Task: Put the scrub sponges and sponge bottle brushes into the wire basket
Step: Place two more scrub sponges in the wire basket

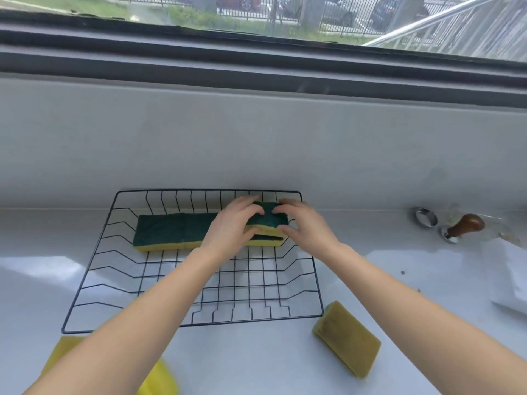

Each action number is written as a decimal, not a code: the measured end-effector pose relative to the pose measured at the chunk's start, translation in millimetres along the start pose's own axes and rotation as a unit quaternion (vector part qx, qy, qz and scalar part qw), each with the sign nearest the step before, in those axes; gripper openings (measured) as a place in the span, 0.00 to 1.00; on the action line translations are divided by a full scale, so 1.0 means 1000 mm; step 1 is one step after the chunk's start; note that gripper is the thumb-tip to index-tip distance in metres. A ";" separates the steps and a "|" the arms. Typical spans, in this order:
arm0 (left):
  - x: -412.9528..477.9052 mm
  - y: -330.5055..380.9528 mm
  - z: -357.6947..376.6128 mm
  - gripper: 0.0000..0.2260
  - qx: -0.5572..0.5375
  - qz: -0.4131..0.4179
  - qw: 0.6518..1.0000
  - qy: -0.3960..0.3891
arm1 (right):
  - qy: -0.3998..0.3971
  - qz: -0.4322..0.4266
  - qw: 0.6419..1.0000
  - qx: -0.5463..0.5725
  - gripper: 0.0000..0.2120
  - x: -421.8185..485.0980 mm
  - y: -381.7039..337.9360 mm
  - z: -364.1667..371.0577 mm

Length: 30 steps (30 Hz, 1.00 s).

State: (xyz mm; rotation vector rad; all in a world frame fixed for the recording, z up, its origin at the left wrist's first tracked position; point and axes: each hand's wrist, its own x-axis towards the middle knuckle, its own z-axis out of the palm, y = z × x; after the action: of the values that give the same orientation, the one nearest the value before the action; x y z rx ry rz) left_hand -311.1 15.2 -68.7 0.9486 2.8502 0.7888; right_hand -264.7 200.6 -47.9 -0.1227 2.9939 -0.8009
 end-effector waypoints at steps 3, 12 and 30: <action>-0.012 0.000 0.016 0.19 -0.016 -0.014 1.000 0.021 | 0.026 0.019 0.999 0.007 0.17 0.002 0.002 0.012; -0.012 0.005 0.021 0.22 0.080 -0.025 0.996 0.009 | 0.047 0.021 0.999 -0.015 0.16 0.001 -0.001 0.025; -0.193 0.099 -0.009 0.15 -0.095 -0.031 0.992 0.079 | 0.178 0.178 0.964 0.081 0.22 -0.168 0.011 0.029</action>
State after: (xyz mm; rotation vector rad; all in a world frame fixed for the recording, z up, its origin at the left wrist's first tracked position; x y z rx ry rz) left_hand -101.5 -31.0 -37.4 0.8029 2.8499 1.1535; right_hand -96.3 209.8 -75.7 0.6113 3.0979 -1.1143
